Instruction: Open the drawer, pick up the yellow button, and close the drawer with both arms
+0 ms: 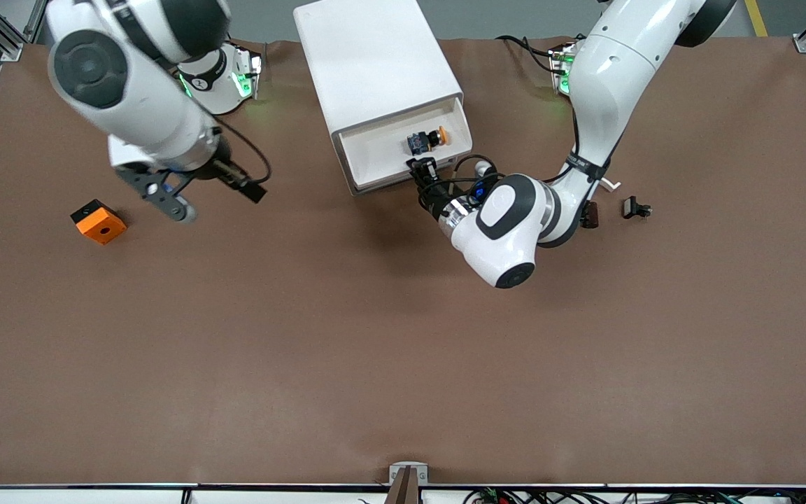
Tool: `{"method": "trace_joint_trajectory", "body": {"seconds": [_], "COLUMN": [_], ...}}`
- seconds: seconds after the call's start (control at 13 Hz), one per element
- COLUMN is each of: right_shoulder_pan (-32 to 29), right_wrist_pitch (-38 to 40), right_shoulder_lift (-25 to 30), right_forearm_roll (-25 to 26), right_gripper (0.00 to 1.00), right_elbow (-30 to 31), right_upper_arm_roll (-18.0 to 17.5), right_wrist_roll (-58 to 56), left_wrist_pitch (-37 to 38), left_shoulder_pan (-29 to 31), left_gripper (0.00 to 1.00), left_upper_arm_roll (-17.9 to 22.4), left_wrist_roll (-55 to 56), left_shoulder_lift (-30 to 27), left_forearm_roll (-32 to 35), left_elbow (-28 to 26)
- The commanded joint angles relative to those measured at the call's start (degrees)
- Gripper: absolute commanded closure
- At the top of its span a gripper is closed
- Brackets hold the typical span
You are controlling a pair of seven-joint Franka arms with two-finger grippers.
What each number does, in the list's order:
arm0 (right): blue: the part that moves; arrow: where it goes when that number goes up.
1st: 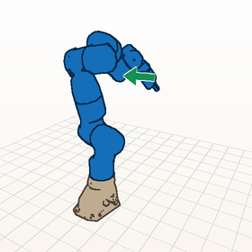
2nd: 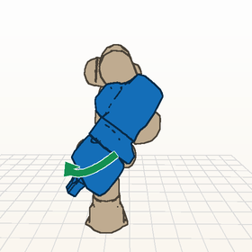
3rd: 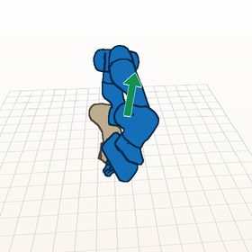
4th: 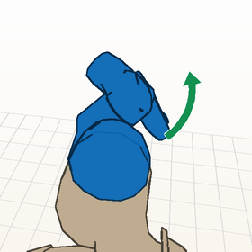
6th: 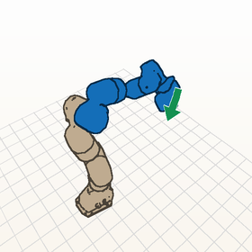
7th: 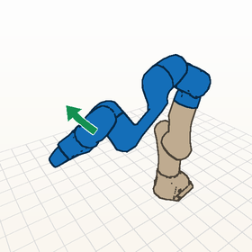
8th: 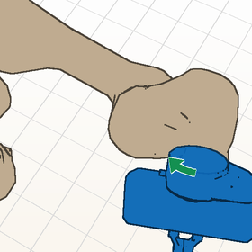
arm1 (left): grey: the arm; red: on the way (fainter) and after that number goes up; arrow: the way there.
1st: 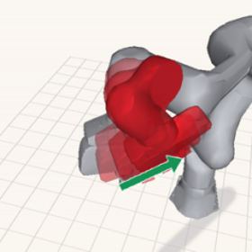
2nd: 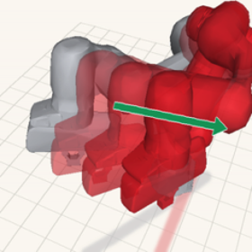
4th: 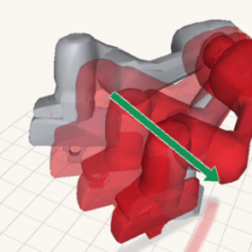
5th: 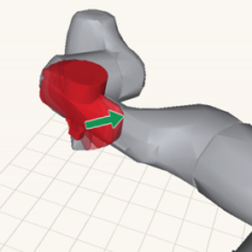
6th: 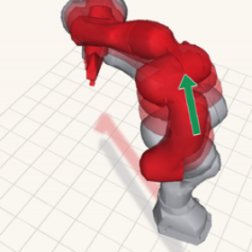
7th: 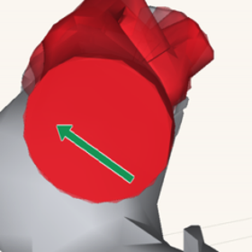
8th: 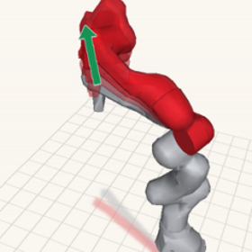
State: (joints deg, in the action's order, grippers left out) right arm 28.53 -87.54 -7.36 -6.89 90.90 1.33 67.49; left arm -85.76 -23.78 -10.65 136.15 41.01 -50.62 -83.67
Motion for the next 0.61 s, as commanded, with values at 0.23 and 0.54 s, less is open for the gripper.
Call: {"method": "trace_joint_trajectory", "body": {"seconds": [0.23,0.54], "right_shoulder_pan": [9.69,15.67], "right_wrist_pitch": [-1.92,-4.47], "right_shoulder_lift": [-5.46,-9.15], "right_forearm_roll": [-4.01,-3.92], "right_gripper": [0.0,0.0], "right_elbow": [-4.32,-7.05], "right_upper_arm_roll": [0.87,0.87], "right_wrist_roll": [20.55,31.11], "left_wrist_pitch": [-3.88,-3.88], "left_shoulder_pan": [0.84,0.84], "left_gripper": [1.0,0.84], "left_upper_arm_roll": [0.37,1.6], "left_wrist_roll": [-0.36,-0.45], "left_shoulder_lift": [1.88,3.2], "left_forearm_roll": [-0.36,-0.27], "left_elbow": [2.9,4.92]}}
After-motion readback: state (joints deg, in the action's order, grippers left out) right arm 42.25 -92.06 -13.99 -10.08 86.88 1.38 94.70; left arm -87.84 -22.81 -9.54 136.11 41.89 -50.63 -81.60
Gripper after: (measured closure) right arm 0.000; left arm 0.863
